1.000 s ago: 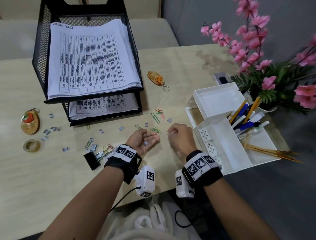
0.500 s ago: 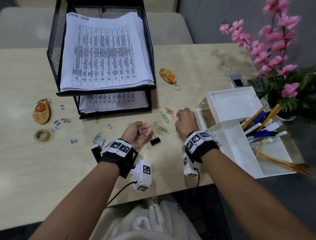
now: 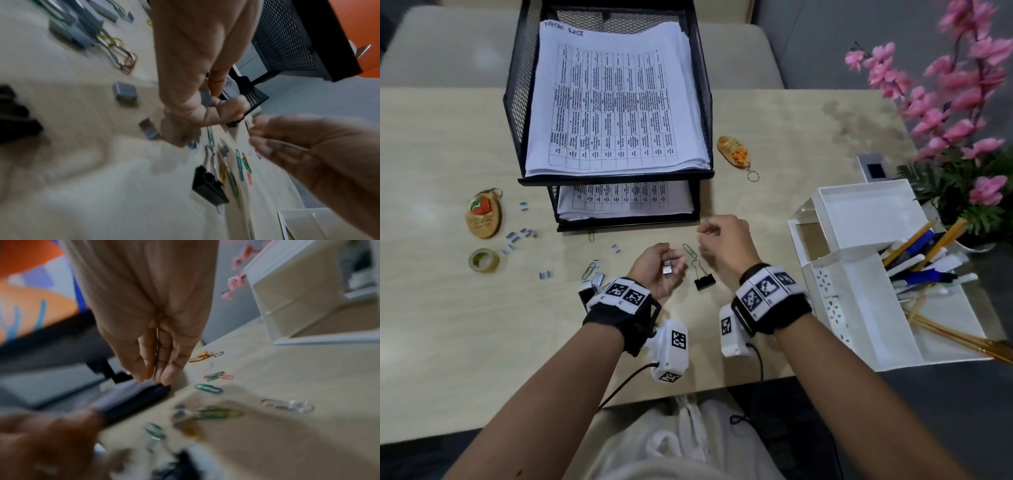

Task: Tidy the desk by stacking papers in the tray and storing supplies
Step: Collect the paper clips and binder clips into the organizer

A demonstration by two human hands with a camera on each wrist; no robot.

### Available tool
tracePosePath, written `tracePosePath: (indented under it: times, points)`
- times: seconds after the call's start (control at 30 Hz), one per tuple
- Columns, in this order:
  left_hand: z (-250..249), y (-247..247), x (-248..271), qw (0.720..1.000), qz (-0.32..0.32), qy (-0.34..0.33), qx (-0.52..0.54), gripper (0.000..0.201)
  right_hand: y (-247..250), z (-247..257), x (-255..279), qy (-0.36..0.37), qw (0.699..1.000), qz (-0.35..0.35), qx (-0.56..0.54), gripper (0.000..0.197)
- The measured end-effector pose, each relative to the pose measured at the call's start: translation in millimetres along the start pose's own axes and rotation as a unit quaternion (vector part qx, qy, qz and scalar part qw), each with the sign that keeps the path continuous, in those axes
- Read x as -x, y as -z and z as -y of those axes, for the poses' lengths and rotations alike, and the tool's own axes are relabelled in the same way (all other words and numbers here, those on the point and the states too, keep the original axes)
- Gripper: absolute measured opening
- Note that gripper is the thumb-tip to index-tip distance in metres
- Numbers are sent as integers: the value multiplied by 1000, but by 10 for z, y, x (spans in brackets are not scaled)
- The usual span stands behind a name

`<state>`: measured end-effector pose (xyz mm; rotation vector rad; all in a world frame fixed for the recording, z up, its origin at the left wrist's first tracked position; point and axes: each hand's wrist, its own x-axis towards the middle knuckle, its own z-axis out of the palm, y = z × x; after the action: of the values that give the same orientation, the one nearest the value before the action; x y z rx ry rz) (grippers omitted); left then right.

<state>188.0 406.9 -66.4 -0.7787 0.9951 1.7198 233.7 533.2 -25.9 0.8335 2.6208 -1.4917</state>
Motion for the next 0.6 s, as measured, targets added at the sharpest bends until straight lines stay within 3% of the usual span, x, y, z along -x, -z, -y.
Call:
tracePosePath:
  times: [0.1, 0.2, 0.37, 0.47, 0.6]
  points:
    - [-117, 205, 16, 1000, 7, -4, -7, 66, -79, -104, -127, 33, 980, 70, 181, 29]
    - [-244, 398, 82, 1000, 1, -21, 2, 68, -164, -154, -140, 49, 959, 88, 267, 26]
    - [-371, 580, 198, 997, -28, -57, 55, 42, -273, 36, 58, 71, 969, 68, 225, 20]
    - [-387, 640, 239, 997, -21, -51, 49, 41, -447, 132, 407, 117, 966, 126, 191, 22]
    - [-417, 686, 260, 998, -26, -48, 43, 43, -609, 15, 640, 112, 952, 178, 222, 21]
